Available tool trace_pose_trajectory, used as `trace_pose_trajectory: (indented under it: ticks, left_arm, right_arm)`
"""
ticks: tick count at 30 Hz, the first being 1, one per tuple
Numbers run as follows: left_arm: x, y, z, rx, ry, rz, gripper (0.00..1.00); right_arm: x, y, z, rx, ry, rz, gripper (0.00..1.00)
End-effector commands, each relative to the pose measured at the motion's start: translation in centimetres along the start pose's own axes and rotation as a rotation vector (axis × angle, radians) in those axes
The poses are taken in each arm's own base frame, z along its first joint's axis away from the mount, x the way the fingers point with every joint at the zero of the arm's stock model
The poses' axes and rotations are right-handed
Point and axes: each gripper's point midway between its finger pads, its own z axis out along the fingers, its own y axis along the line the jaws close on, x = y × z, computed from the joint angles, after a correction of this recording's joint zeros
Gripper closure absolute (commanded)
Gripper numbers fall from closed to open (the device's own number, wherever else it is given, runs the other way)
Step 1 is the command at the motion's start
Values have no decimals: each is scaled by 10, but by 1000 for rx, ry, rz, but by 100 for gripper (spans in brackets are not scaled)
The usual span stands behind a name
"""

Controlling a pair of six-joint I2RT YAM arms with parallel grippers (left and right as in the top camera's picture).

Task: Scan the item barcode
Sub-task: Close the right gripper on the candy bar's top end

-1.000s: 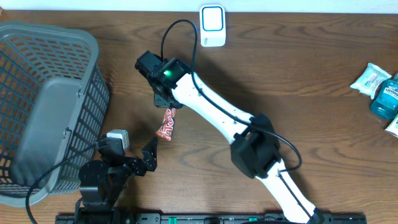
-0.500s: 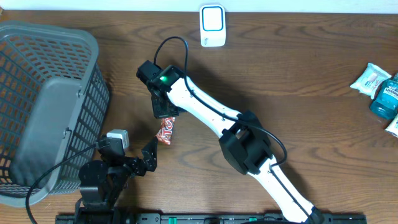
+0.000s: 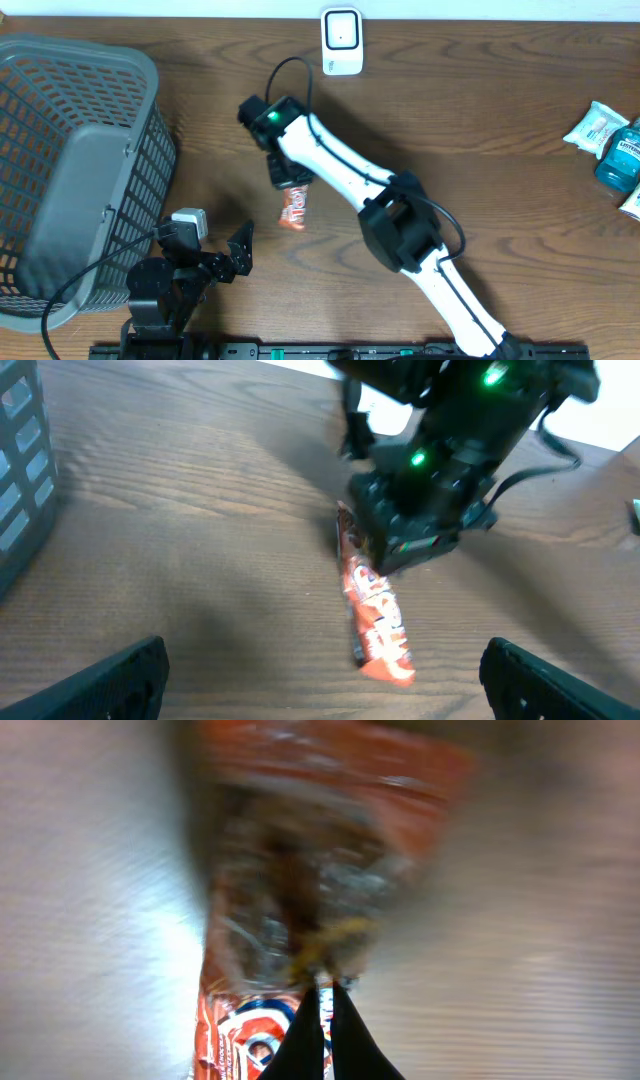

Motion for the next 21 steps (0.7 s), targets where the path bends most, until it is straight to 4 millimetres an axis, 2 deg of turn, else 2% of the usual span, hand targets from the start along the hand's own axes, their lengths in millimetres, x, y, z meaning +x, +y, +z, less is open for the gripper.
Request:
trace_pose_trajectory:
  ticks: [1,6,9,15,20,21]
  left_arm:
    - [-2,-3,-1,13,-4,12,1]
    - [-2,-3,-1,13,-4,12,1]
    - [-2,-3,-1,13,-4,12,1]
    - [-2,-3,-1,13,-4,12,1]
    - [-2,-3,-1,13,-4,12,1]
    - [-2,-3,-1,13,-4,12,1]
  right_arm:
    - [-9,-18,-49,-18,-83,17,99]
    - [11,-10,-49,-5,-34,-19,99]
    - [20,3,-49,-3,-34,-54,99]
    - [28,10,-47,17,-34,-43,99]
    - [32,5,-31,54,-15,-13,99]
    - [34,0,-20,81,-8,10,99]
